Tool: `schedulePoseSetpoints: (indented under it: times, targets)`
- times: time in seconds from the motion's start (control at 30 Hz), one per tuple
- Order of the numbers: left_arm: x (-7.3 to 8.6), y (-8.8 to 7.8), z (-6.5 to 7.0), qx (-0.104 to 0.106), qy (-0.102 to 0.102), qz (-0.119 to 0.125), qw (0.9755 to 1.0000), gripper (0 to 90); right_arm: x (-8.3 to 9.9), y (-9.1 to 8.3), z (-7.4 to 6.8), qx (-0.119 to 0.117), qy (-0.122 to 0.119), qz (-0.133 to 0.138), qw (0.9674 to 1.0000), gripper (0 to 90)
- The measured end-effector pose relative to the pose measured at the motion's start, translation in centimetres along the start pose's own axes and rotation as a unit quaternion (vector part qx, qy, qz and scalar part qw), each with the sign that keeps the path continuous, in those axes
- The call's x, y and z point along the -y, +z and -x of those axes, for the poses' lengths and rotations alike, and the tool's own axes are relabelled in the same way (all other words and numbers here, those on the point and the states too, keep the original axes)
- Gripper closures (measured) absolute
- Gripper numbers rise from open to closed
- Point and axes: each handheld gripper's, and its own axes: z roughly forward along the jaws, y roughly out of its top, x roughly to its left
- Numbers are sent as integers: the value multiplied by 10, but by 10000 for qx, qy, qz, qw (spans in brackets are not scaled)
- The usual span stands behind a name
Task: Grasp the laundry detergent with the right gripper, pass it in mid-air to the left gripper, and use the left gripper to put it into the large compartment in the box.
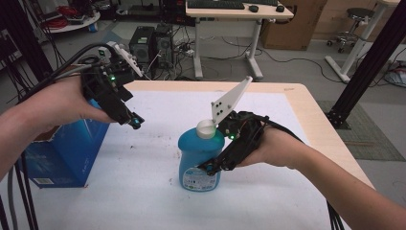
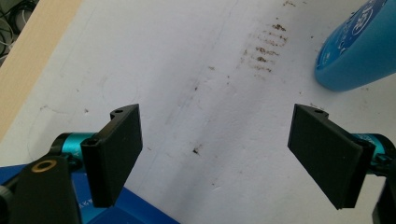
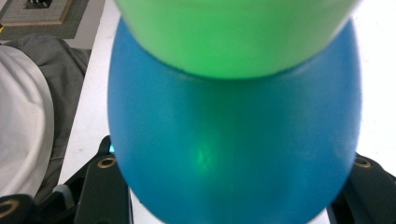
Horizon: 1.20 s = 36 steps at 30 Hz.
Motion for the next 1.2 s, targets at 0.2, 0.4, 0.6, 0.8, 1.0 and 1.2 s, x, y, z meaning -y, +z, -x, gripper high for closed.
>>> schedulePoseSetpoints:
  times: [0.2,0.4,0.6,0.8,1.0,1.2]
  targets:
    - [0,0,1,1,-15,8,10000,179,0,0,-1,72,-85,39,9999,422]
    - [0,-1,1,3,15,25,10000,180,1,-2,0,153,-32,83,9998,446]
    - [-2,-7,3,37,87,132,9999,180,-1,-3,3,160,5,44,9999,463]
    - [-13,-23,10,337,392,410,9978,179,-11,-6,6,31,-9,-164,9999,465]
    - [-25,-37,17,585,703,558,9942,180,-21,-12,9,94,-57,-116,9999,464]
    - [-55,-64,26,1039,1362,629,9832,180,-45,-28,13,149,-138,39,9998,465]
